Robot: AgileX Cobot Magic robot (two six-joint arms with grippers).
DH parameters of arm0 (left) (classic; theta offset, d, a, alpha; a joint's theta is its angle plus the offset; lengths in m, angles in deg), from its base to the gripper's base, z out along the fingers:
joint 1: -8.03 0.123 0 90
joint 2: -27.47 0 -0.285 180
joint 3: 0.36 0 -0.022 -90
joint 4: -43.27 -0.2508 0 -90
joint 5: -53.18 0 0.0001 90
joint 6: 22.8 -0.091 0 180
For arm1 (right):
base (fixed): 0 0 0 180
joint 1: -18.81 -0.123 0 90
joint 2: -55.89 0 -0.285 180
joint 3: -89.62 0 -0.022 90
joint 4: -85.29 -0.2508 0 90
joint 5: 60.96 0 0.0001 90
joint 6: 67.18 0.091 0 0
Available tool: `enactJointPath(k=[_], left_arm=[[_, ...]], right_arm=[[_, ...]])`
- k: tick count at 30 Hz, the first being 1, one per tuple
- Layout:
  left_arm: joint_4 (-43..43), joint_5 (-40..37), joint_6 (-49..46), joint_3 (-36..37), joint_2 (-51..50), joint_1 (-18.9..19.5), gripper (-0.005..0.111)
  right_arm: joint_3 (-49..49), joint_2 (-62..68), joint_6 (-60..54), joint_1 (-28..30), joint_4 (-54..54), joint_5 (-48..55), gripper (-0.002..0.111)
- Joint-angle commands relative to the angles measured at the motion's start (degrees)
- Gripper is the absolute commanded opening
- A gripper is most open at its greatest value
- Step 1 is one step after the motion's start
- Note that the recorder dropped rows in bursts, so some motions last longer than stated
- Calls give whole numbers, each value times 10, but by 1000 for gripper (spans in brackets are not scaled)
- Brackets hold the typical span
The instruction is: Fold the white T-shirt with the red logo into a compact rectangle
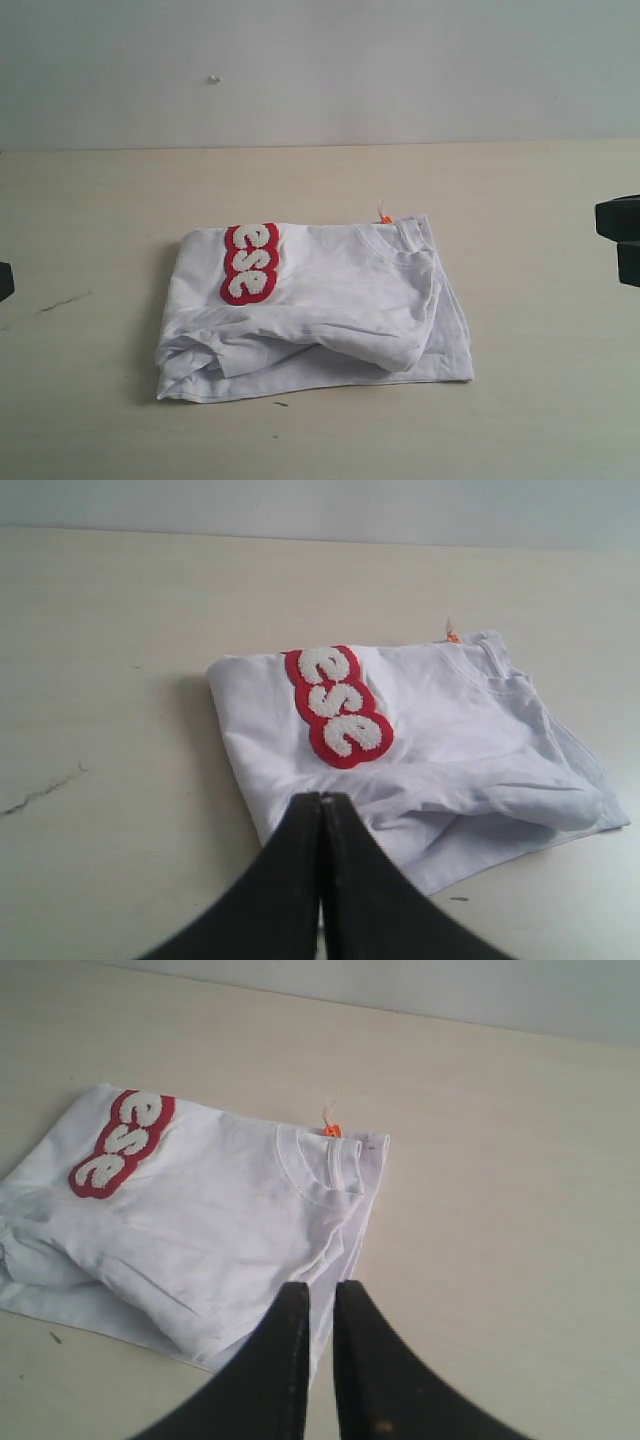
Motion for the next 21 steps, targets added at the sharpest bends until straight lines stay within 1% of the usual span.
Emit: enactJointPath(k=[1,14,18,21], left_arm=[[4,2,0,4,4,3,0],[4,2,0,4,4,3,0],[2,-11,0,4,6,3,0],[-6,-11,0,4,12,20,0]], right_arm=[[-1,-4,3,-1,-4,-8,11],[-1,-4,3,-1,-4,-8,11],[-1,-4,3,-1,-4,-8,11],[-1,-4,3,-1,-4,-8,11]])
